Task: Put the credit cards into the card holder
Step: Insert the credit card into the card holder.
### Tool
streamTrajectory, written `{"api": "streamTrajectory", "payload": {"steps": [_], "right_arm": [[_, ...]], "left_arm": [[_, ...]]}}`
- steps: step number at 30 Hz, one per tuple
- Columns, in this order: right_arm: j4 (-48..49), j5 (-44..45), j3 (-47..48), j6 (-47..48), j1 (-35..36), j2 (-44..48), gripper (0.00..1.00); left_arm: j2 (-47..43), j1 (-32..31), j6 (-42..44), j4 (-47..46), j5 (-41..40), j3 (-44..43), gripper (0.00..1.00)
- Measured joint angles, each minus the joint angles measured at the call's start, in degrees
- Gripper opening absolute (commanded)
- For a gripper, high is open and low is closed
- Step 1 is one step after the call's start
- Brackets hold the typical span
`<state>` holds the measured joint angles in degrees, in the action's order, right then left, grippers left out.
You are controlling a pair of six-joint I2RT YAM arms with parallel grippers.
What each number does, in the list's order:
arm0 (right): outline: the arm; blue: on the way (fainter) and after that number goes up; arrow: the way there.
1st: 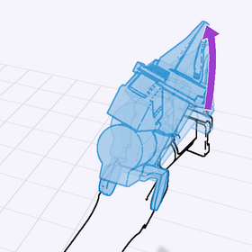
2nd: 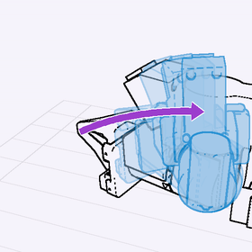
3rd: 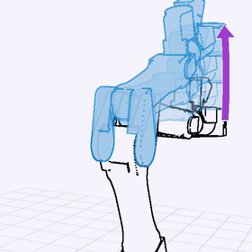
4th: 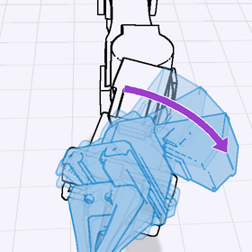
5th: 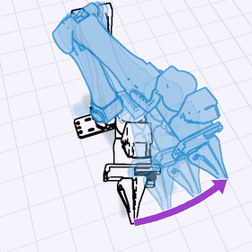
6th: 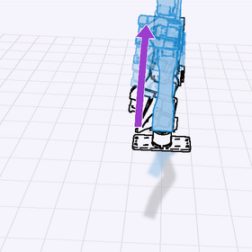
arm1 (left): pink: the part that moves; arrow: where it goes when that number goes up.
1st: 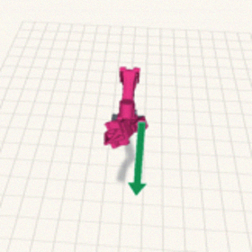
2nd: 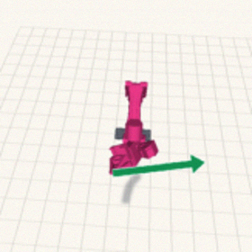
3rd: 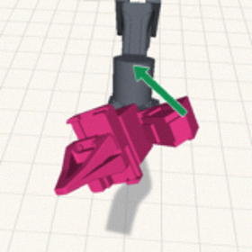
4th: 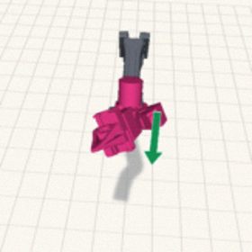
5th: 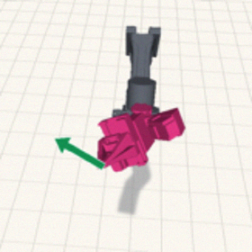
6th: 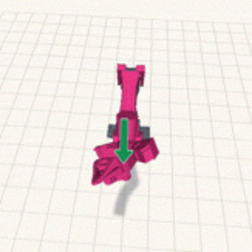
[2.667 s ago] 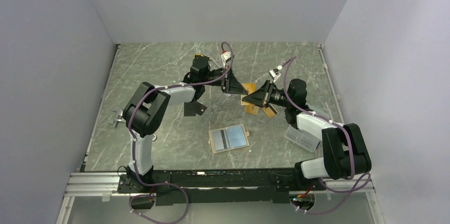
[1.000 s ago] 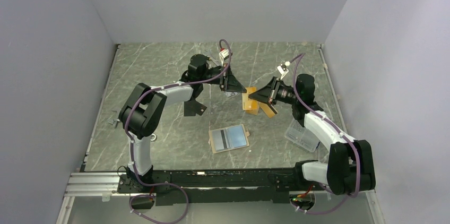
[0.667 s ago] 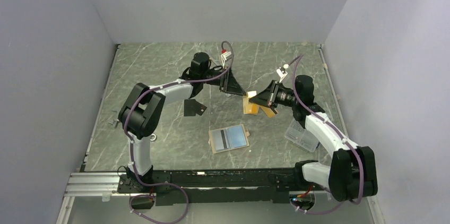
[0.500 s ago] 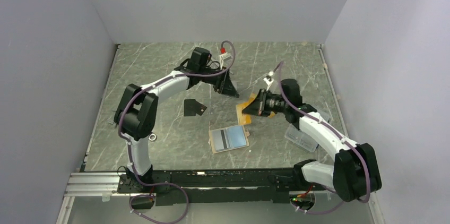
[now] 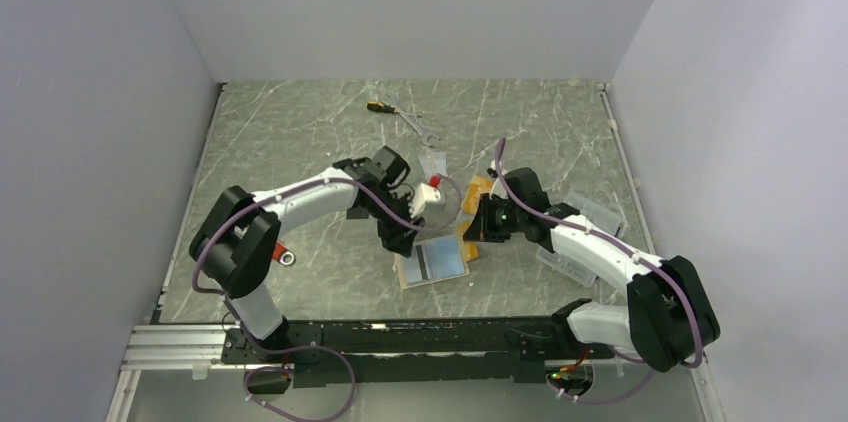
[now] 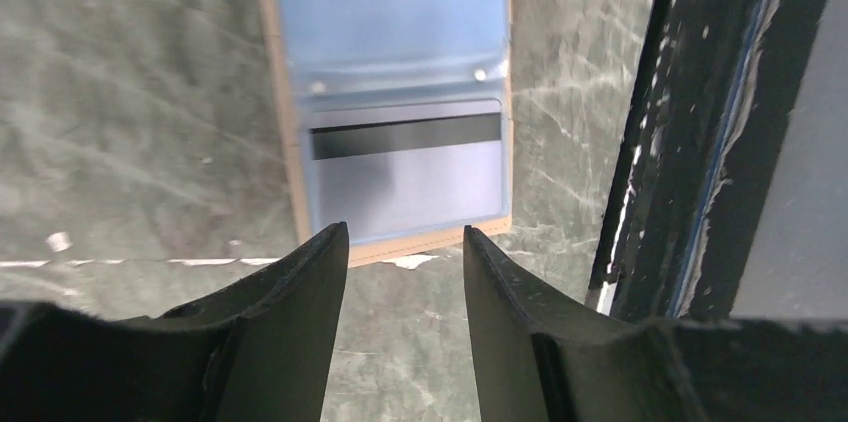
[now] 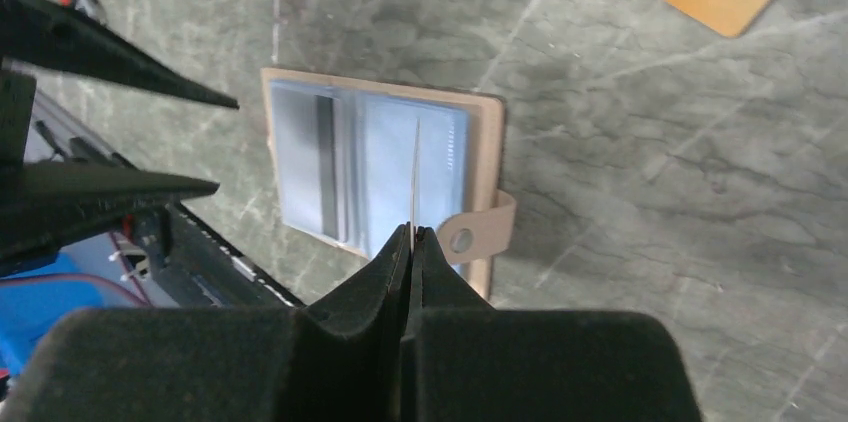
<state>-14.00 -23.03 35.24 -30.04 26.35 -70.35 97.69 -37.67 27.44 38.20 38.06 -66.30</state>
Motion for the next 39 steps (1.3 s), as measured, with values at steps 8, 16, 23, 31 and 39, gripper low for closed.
{"api": "streamTrajectory", "payload": {"steps": [8, 16, 23, 31, 39], "right_arm": [[1.11, 3.06, -3.89, 0.48, 0.44, -0.07, 0.00], [3.19, 2.99, -5.11, 0.44, 0.70, -0.37, 0.00], [4.15, 2.47, -5.14, 0.37, 0.70, -0.42, 0.00], [0.39, 3.34, -4.85, 1.16, 0.85, 2.10, 0.00], [0.83, 2.97, -2.67, 1.31, 0.85, 1.99, 0.00]], "left_arm": [[-3.78, -6.62, 2.36, -5.35, -9.42, 7.54, 0.49], [-3.85, -8.96, 2.10, -9.57, -15.50, 9.86, 0.47], [-2.97, -9.94, 2.36, -11.10, -19.04, 9.86, 0.45], [-2.54, -9.97, 3.32, -11.19, -20.90, 9.88, 0.42], [-2.51, -10.16, 3.52, -11.39, -21.66, 10.23, 0.40]]}}
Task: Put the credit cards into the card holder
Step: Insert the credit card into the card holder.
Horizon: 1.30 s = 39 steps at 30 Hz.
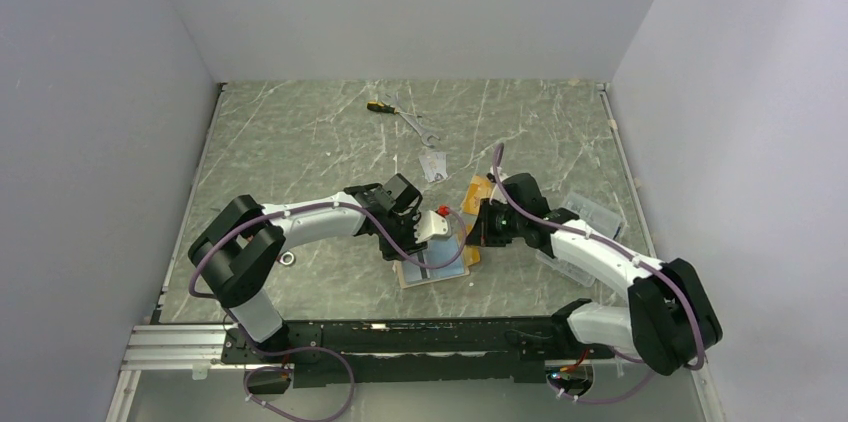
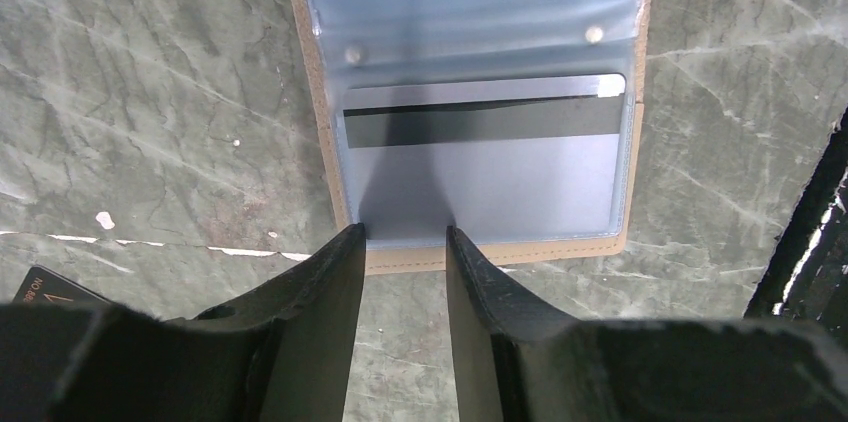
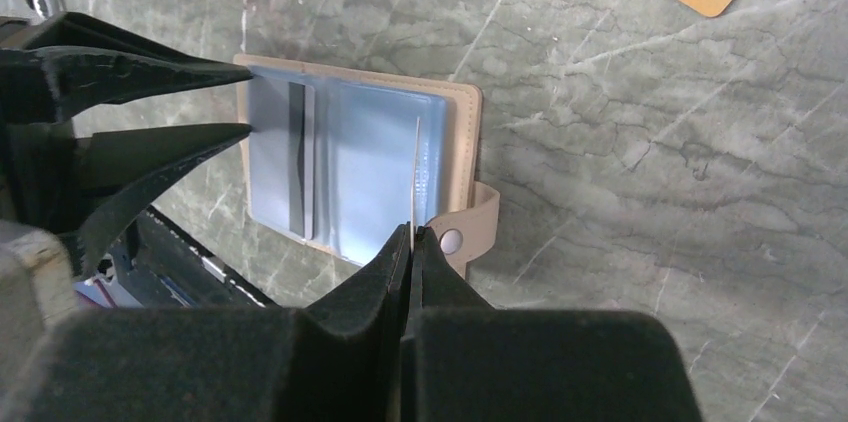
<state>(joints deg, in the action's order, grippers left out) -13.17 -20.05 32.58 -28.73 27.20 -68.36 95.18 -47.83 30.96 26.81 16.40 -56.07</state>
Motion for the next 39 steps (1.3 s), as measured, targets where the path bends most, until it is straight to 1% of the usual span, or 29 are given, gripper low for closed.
{"api": "streamTrajectory", "payload": {"steps": [12, 28, 39], "right_arm": [[3.65, -1.55, -0.81, -0.94, 0.02, -5.09, 0.00], [9.84, -3.28, -4.70, -4.07, 0.00, -6.34, 0.00], [14.51, -5.97, -6.10, -6.51, 0.00, -8.28, 0.00]], "left_arm": [[0.00, -0.63, 0.39, 0.00, -0.76, 0.04, 0.39], [0.00, -1.38, 1.01, 0.04, -1.46, 0.04, 0.36], [0.00, -1.70, 1.22, 0.20, -1.79, 0.02, 0.34]]}}
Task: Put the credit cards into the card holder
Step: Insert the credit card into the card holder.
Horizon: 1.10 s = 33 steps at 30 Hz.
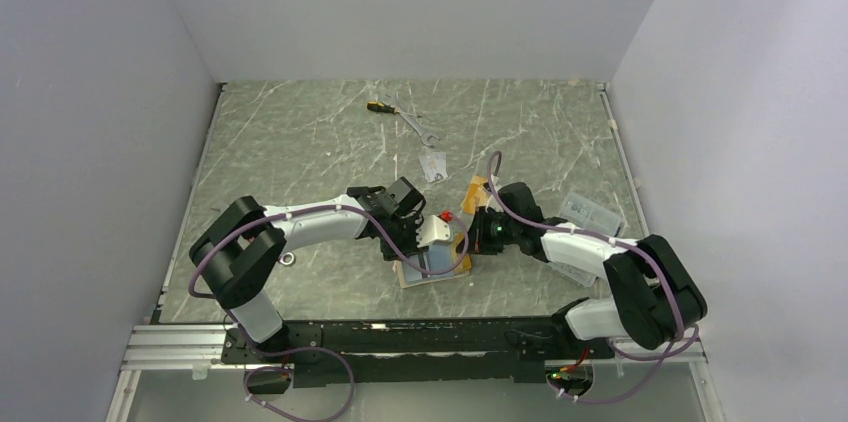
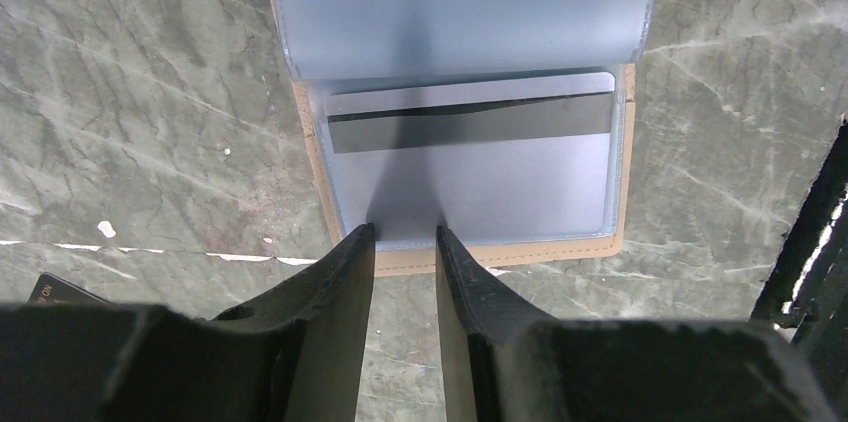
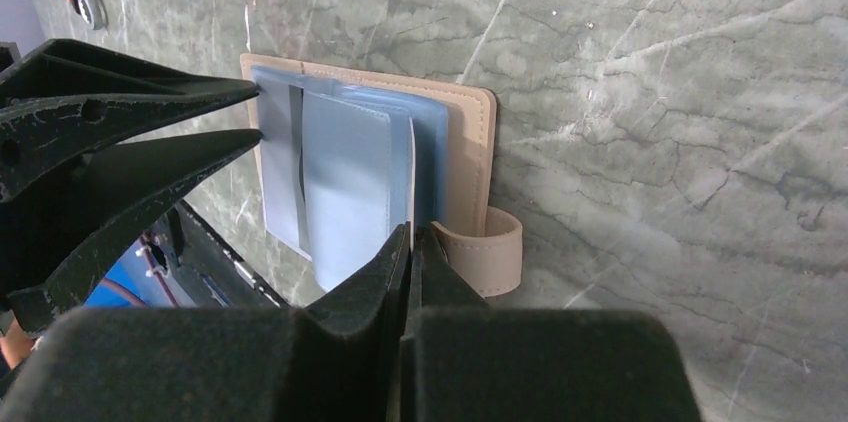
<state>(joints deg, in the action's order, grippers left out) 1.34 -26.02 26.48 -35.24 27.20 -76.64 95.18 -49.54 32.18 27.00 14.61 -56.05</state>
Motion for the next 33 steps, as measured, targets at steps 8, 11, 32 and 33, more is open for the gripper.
{"api": "streamTrajectory", "payload": {"steps": [8, 11, 32, 33], "right_arm": [[3.02, -1.49, -1.14, -2.03, -0.55, -1.20, 0.00], [2.99, -1.90, -1.20, -2.01, -0.55, -0.50, 0.00], [-1.57, -14.97, 3.78, 2.45, 1.18, -4.66, 0.00], [-0.52, -15.50, 3.78, 1.84, 1.49, -4.94, 0.00]], "left_arm": [[0.00, -0.15, 0.04, 0.15, -0.02, 0.00, 0.33], [0.00, -0.20, 0.15, 0.20, -0.07, 0.00, 0.32], [0.00, 0.61, 0.20, 2.38, 0.42, -1.38, 0.30], [-0.09, 1.40, 0.22, 2.95, 1.01, -1.86, 0.30]]}}
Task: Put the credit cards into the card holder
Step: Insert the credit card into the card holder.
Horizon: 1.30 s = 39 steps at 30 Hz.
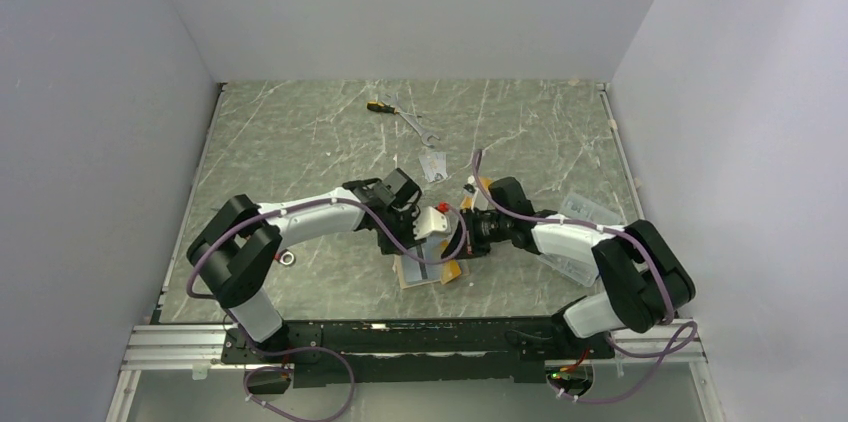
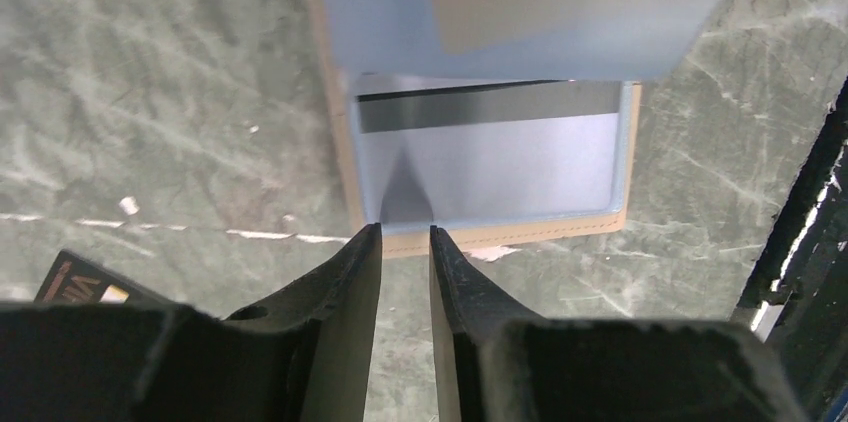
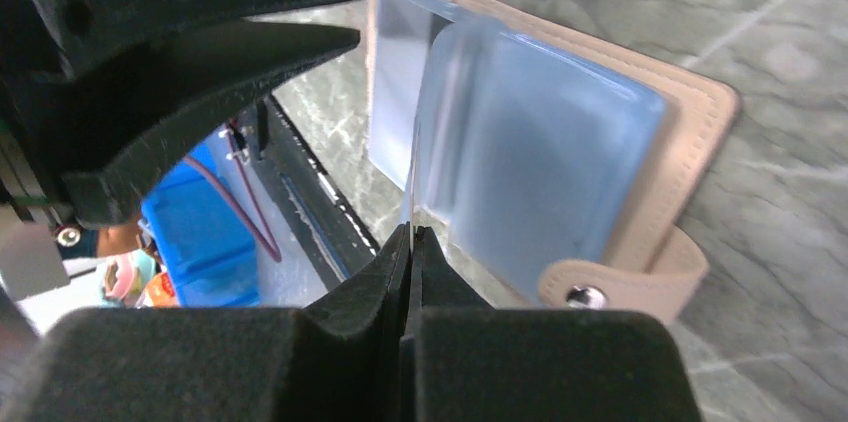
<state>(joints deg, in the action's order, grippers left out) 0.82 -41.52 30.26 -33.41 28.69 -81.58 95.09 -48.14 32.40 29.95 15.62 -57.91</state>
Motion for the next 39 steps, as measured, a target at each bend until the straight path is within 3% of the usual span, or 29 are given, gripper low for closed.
{"api": "streamTrajectory", "payload": {"steps": [7, 23, 34, 39], "right_arm": [[4.98, -2.54, 2.32, -2.71, 2.54, -2.91, 0.00], [7.54, -3.87, 5.70, -3.15, 4.35, -12.63, 0.00], [7.28, -5.31, 5.62, -2.14, 0.57, -11.72, 0.00], [8.76, -4.79, 3.91, -2.45, 0.37, -11.52, 0.00]], "left_arm": [[-5.09, 5.79, 2.01, 2.01, 3.41, -0.55, 0.31], [-6.97, 5.86, 5.38, 2.27, 6.73, -0.37, 0.31], [-6.34, -2.45, 5.44, -1.90, 7.54, 1.86, 0.31], [-5.92, -2.93, 5.55, -4.96, 8.13, 4.76, 0.31]]}}
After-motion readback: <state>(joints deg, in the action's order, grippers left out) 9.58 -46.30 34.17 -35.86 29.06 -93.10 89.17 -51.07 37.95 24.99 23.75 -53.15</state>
